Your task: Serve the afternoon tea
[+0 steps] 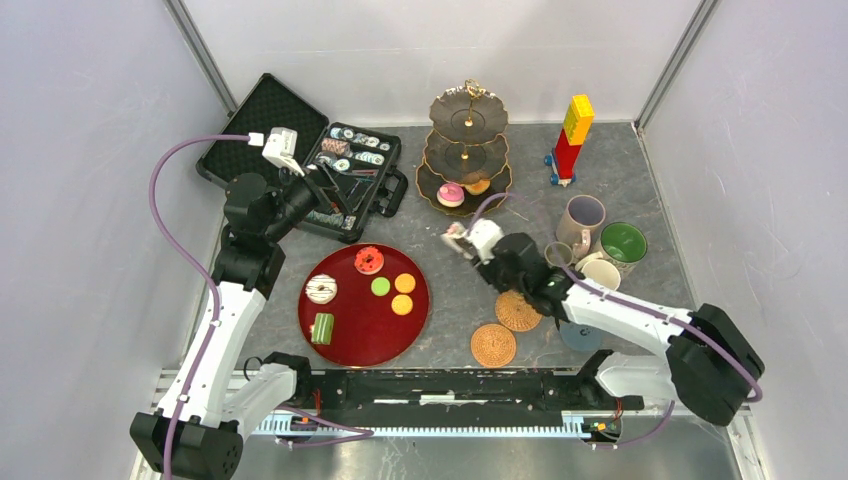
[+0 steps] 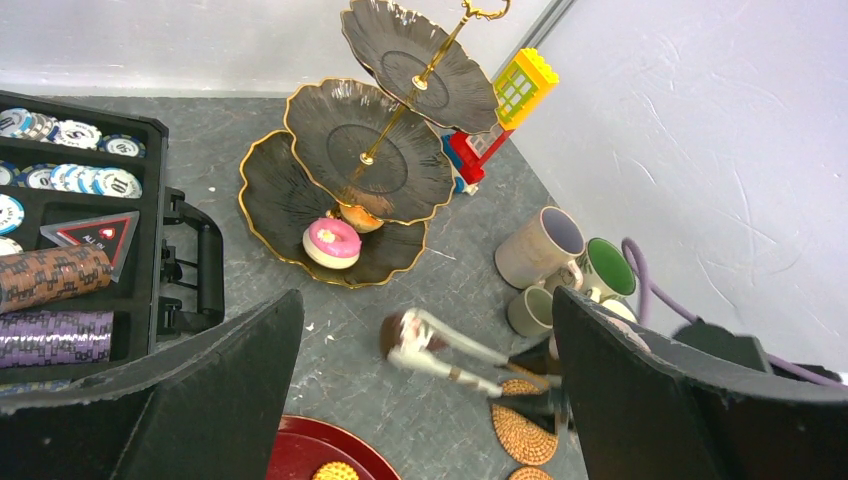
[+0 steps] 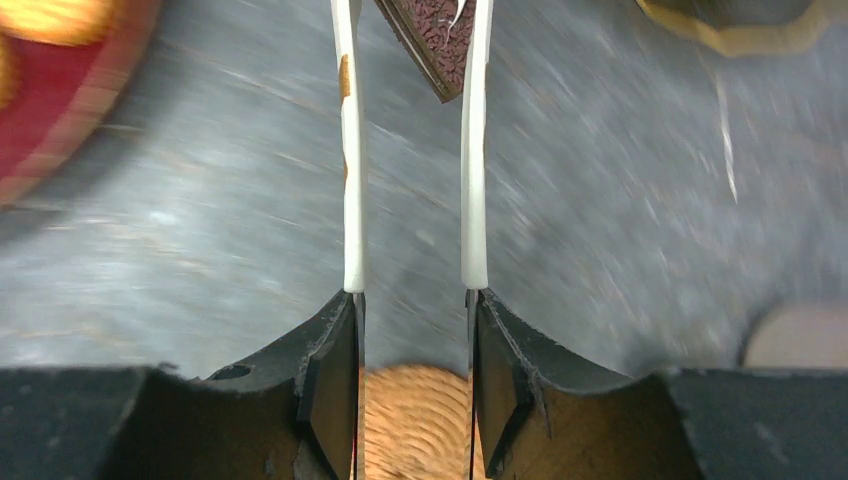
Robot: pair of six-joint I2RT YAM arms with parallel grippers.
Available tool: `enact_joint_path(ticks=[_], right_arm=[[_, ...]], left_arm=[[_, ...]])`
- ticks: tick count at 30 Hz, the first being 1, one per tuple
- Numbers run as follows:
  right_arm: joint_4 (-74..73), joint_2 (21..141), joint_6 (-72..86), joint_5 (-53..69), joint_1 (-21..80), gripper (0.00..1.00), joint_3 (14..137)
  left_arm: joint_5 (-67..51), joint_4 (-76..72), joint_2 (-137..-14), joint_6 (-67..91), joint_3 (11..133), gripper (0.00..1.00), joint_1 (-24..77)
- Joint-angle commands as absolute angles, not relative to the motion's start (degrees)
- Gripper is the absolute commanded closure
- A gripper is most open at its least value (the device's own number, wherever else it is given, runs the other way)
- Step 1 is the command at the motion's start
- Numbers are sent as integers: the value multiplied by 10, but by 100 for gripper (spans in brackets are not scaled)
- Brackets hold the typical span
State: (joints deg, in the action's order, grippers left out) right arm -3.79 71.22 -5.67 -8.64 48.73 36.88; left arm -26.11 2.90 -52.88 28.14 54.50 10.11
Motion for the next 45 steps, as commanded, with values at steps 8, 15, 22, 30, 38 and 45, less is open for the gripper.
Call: enact_joint_path(ticks=[8, 15, 22, 30, 38, 45], right_arm=[[50, 727, 39, -92, 270, 68, 364], [51, 818, 75, -120, 229, 69, 448], [59, 906, 87, -132, 214, 69, 517], [69, 989, 76, -135, 204, 69, 598], [99, 1038, 60, -63, 188, 68, 634], [162, 1044, 29, -12, 189, 68, 610]], left_arm=[[-277, 3, -528, 307, 555, 0, 103], [-278, 3, -529, 307, 556, 0, 103], [-282, 4, -534, 309, 557, 0, 103], [-288, 3, -538, 316, 555, 0, 103], [-290, 3, -540, 321, 553, 0, 103], [-300, -23, -545, 331, 549, 0, 103]])
